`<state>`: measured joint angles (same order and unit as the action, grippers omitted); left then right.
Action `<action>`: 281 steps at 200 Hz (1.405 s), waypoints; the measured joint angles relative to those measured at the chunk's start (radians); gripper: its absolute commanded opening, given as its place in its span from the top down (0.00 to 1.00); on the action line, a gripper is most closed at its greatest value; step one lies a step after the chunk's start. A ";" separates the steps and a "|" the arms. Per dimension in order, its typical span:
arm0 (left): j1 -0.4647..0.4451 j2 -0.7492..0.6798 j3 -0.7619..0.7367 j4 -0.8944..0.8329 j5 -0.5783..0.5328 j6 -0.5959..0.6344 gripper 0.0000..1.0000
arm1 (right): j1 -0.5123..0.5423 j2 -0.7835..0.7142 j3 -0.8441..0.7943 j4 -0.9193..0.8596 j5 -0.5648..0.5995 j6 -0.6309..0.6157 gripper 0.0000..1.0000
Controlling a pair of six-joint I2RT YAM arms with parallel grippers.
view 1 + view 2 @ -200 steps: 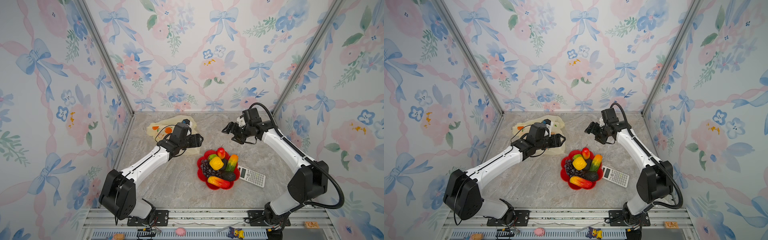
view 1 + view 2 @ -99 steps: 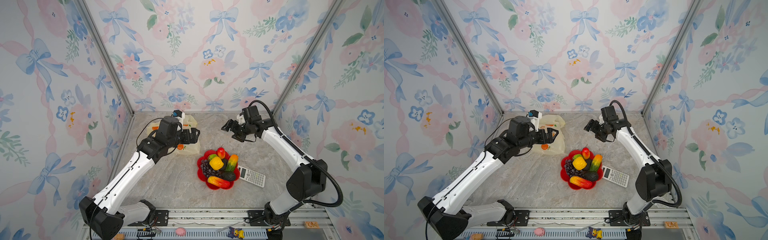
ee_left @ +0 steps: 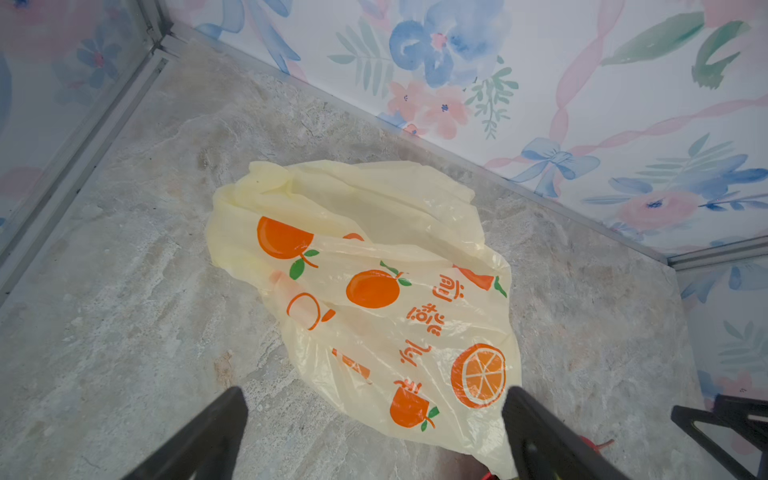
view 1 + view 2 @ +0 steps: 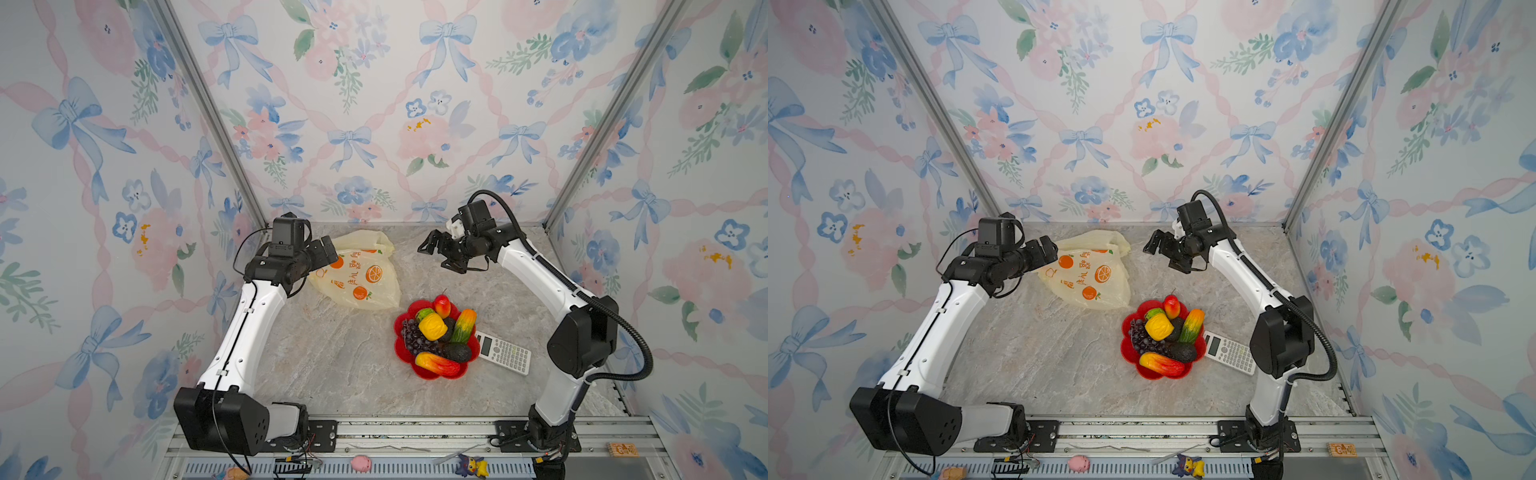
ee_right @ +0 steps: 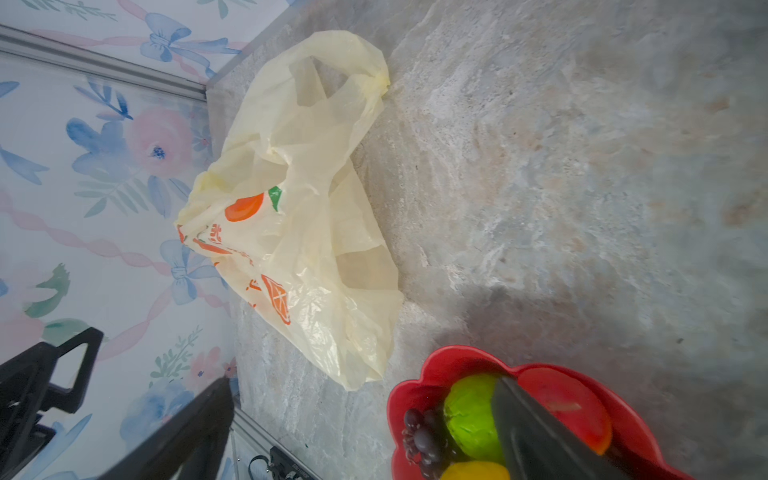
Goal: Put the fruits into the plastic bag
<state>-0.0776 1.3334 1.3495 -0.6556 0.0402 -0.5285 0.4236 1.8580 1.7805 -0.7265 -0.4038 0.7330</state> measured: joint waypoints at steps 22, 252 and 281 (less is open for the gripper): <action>0.048 0.042 -0.021 0.027 0.064 -0.014 0.02 | 0.004 0.055 0.055 0.003 -0.040 0.005 0.04; 0.121 0.151 -0.165 0.135 0.267 -0.073 0.02 | 0.200 0.722 0.710 -0.002 -0.111 0.089 0.99; 0.153 0.113 -0.180 0.135 0.268 -0.070 0.02 | 0.192 0.700 0.678 -0.047 -0.042 0.043 1.00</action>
<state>0.0753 1.4467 1.1698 -0.5205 0.3084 -0.5983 0.6159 2.5576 2.4588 -0.7738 -0.4458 0.7757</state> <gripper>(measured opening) 0.982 0.051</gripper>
